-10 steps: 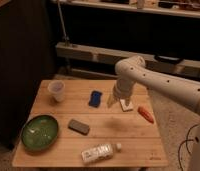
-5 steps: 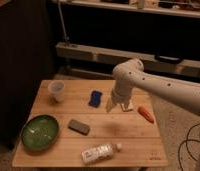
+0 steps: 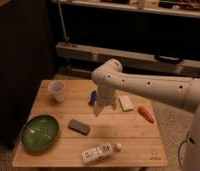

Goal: Move the arm in a circular motion

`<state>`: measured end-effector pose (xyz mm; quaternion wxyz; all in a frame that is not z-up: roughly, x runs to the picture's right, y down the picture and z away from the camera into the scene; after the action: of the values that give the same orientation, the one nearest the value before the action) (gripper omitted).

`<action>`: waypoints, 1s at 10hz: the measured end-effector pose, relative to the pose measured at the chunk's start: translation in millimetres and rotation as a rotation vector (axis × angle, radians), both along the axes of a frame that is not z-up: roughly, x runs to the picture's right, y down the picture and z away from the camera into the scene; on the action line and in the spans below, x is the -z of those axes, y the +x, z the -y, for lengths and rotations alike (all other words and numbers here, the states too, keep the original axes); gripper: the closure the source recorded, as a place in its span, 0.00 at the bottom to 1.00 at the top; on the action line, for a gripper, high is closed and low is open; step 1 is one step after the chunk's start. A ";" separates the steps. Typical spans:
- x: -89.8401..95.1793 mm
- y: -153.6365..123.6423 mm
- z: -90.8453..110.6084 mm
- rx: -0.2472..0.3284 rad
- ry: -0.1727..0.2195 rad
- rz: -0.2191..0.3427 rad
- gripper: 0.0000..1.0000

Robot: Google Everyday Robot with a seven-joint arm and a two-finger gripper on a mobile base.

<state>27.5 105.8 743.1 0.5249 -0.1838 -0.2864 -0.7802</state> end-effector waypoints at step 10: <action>-37.9 6.8 37.6 0.083 0.008 0.067 0.35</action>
<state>34.4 68.2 781.0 0.4828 -0.1671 -0.2926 -0.8083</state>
